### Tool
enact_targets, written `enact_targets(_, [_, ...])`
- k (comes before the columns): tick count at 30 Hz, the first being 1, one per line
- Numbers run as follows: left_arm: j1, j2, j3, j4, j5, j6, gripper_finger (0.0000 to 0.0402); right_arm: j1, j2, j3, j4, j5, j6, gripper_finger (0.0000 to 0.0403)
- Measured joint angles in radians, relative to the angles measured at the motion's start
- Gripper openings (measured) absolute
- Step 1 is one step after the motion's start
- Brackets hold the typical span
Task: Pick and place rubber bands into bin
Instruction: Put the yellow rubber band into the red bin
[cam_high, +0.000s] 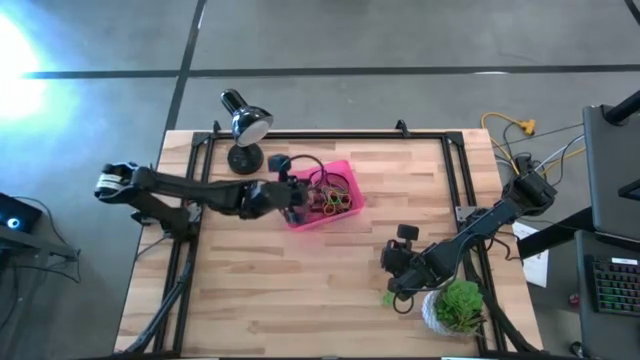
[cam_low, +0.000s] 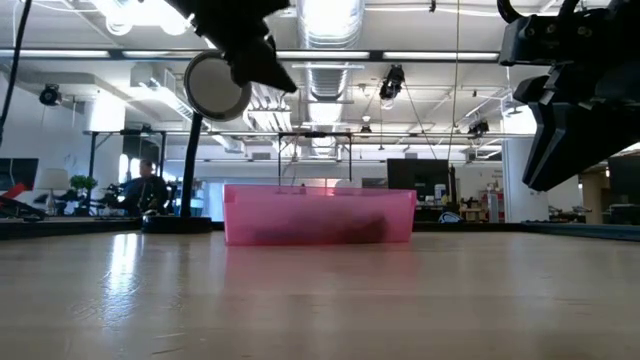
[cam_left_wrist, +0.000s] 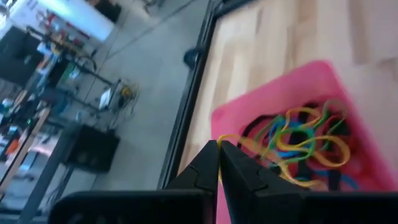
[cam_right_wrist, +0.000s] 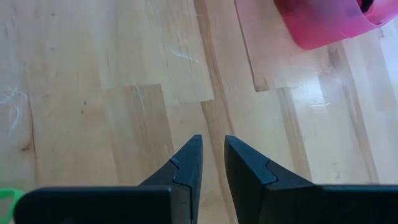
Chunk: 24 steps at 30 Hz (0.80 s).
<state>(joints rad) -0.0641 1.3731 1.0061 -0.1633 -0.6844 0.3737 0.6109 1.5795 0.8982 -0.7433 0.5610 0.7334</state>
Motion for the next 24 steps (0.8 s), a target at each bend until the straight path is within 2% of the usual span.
enact_targets(7, [0.049,0.042,-0.002,-0.013,0.048,-0.001,0.0000,0.000,0.000,-0.003,0.000,0.000,0.000,0.0057])
enact_targets(24, [0.064,0.100,-0.002,-0.066,0.054,-0.027,0.0000,0.000,0.000,-0.003,0.003,0.019,0.000,0.0057])
